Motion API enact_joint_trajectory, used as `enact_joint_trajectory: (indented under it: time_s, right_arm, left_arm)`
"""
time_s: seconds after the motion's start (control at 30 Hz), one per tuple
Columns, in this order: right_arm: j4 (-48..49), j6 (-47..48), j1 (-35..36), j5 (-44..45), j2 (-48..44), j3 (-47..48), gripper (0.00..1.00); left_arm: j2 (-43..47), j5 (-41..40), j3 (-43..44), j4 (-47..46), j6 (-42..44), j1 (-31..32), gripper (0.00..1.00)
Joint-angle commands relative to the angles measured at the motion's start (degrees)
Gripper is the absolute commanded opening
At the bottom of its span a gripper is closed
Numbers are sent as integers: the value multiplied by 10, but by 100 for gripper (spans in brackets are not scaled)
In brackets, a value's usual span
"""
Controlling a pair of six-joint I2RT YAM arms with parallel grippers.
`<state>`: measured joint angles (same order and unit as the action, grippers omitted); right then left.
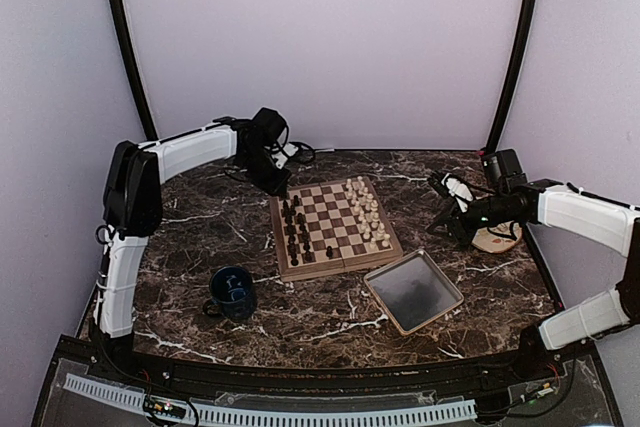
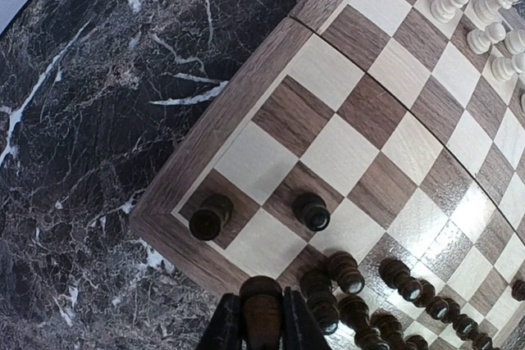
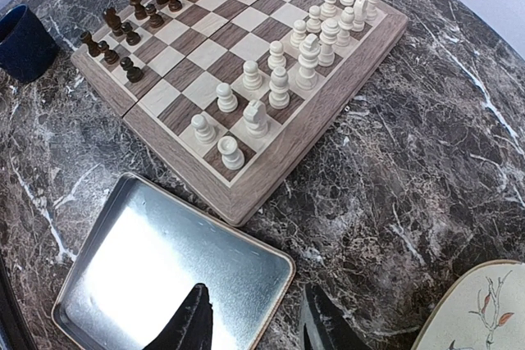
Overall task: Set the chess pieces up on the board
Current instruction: Place the knight at g8.
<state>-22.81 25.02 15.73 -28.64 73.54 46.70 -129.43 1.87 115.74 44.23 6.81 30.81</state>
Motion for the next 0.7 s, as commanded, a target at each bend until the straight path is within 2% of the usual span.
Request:
enact_joint_trajectory:
  time_s: [0.0,0.67]
  right_arm:
    - [1,6,-3,-1,4,15,37]
    - [-3,11,-3,-2,14,19,37]
  left_arm:
    - [-7,9,-7,-5,-5,1,10]
    - [-43,22,-2,-11,-7,1,12]
